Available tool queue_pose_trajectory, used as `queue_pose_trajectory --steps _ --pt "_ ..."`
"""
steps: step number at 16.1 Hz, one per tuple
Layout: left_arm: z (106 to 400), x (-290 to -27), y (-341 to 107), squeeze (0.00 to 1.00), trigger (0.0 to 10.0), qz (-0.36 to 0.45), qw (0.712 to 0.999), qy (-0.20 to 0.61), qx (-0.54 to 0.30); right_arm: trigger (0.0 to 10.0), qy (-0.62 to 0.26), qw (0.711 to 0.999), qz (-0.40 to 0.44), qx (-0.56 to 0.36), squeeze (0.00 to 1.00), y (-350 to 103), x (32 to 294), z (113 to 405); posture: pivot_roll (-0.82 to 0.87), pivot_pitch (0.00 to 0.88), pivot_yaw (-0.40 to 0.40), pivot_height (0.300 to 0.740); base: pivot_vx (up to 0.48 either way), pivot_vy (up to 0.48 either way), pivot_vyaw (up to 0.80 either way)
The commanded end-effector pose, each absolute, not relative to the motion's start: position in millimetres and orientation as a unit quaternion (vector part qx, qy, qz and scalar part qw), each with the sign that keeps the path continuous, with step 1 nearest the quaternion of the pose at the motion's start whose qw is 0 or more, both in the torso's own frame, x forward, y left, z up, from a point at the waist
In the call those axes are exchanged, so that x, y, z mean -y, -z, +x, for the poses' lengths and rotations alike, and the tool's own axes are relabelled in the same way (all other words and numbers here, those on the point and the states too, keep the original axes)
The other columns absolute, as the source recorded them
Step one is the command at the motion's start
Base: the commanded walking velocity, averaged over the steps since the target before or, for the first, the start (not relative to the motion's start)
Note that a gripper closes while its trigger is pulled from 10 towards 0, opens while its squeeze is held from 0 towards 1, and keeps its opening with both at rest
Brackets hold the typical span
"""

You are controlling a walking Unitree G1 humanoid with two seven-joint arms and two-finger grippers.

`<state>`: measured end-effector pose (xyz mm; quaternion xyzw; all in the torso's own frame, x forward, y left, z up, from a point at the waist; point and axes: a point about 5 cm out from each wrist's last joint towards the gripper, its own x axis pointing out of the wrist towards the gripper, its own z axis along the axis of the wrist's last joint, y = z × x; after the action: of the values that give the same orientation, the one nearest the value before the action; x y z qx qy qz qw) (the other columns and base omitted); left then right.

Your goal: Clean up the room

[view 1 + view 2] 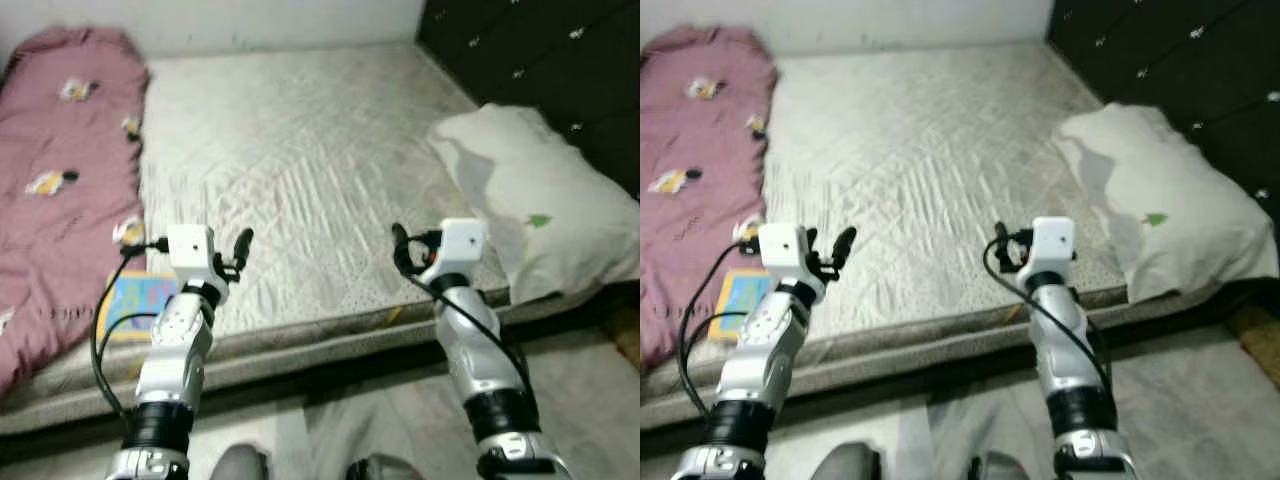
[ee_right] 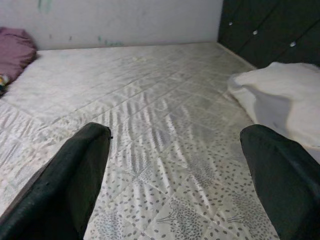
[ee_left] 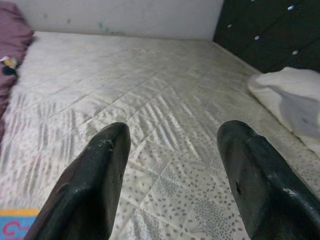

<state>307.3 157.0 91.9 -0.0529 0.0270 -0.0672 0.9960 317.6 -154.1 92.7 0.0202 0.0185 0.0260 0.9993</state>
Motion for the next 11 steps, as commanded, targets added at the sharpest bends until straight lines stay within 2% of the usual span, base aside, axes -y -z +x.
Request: queue_pose_trajectory --steps 1,6,11 --pt "307.0 -165.7 -92.2 0.0 10.0 -0.043 0.997 0.055 -0.029 10.0 -0.036 0.999 0.025 -0.01 0.0 -98.3 145.6 320.0 0.03 0.05 -0.028 0.74 0.292 0.382 0.0" --pt "305.6 -162.9 -94.4 0.0 10.0 -0.045 0.996 0.071 -0.013 10.0 -0.042 0.999 0.021 -0.011 0.0 -97.3 144.5 319.2 0.03 0.042 -0.029 0.74 0.0 0.0 0.0" --pt "305.0 -162.8 -94.5 0.0 10.0 -0.047 0.996 0.076 -0.009 10.0 -0.044 0.999 0.018 -0.011 0.0 -97.4 144.0 319.4 0.03 0.041 -0.03 0.74 0.316 0.0 0.0"
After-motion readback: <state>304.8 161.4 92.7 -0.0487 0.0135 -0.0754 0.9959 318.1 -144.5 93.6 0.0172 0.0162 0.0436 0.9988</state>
